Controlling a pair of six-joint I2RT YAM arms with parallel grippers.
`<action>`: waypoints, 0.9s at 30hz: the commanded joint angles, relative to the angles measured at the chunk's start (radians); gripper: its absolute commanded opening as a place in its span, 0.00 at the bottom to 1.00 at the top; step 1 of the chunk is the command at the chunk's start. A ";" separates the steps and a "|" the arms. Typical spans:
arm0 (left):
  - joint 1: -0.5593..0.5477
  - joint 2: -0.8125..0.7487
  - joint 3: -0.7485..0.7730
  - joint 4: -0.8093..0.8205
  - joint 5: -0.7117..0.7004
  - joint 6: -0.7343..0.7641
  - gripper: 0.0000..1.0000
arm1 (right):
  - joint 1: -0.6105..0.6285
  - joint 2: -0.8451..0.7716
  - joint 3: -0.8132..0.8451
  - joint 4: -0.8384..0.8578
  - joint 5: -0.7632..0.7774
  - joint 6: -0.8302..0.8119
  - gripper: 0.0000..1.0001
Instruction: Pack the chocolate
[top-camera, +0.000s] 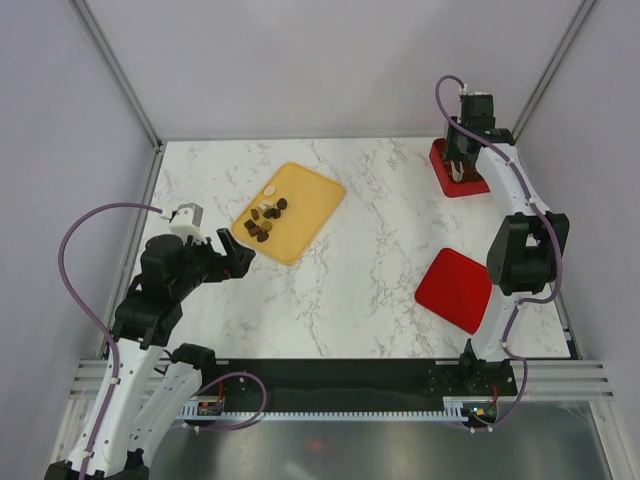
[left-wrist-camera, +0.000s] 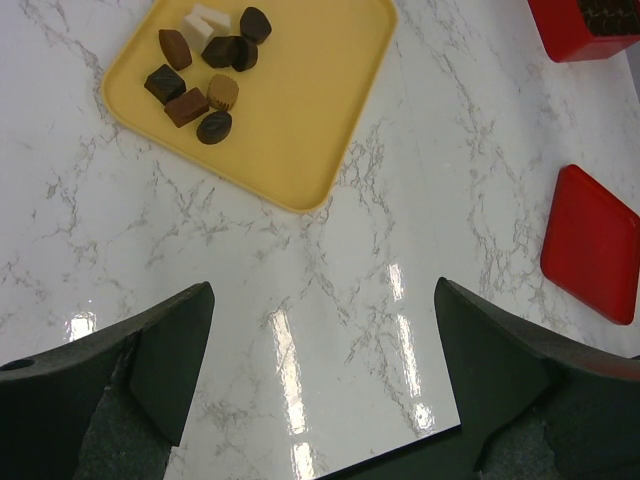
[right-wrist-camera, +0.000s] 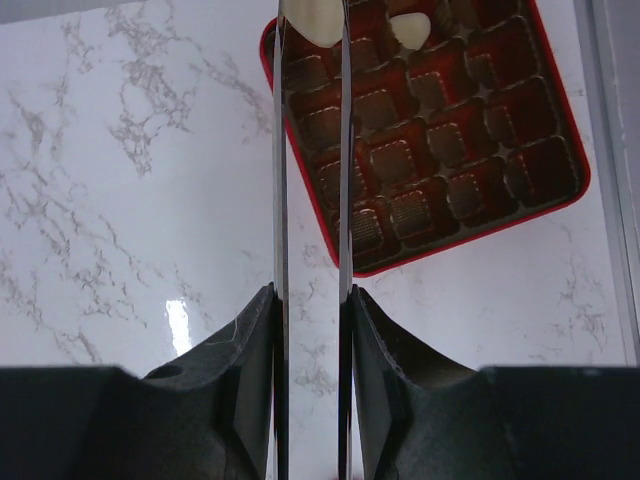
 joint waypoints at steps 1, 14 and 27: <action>0.006 0.000 -0.006 0.029 -0.006 0.013 1.00 | -0.024 0.028 0.064 0.006 0.029 0.035 0.34; 0.006 0.005 -0.006 0.031 -0.008 0.013 1.00 | -0.081 0.112 0.107 -0.001 0.028 0.042 0.37; 0.004 0.006 -0.006 0.031 -0.014 0.013 1.00 | -0.090 0.160 0.127 0.025 0.005 0.030 0.41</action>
